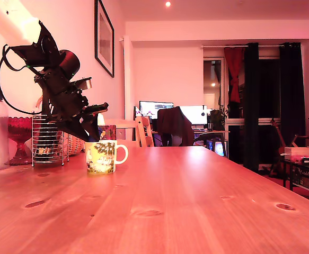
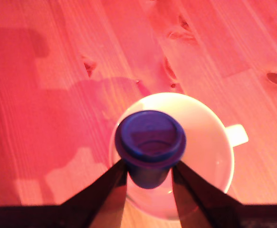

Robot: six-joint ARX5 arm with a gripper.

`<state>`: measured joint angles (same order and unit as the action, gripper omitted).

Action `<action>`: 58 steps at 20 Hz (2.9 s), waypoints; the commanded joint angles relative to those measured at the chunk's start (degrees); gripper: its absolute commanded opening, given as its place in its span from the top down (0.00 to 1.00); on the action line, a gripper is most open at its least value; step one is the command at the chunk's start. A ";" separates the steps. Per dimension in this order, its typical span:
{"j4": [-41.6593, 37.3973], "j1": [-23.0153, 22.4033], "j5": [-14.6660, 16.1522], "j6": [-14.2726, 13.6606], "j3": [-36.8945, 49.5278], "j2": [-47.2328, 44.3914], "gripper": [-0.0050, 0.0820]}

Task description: Pick the coffee capsule and then drop it inside the coffee cup in front of you

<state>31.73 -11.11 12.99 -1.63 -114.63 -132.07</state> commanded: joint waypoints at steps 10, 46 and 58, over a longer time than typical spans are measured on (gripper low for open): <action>7.13 0.11 0.33 -1.46 -9.51 -0.13 0.29; 31.36 -11.02 10.78 -4.79 -1.05 32.24 0.97; 4.46 -15.37 11.47 -3.21 31.43 55.36 0.97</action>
<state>37.74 -26.24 24.16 -5.23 -85.32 -78.30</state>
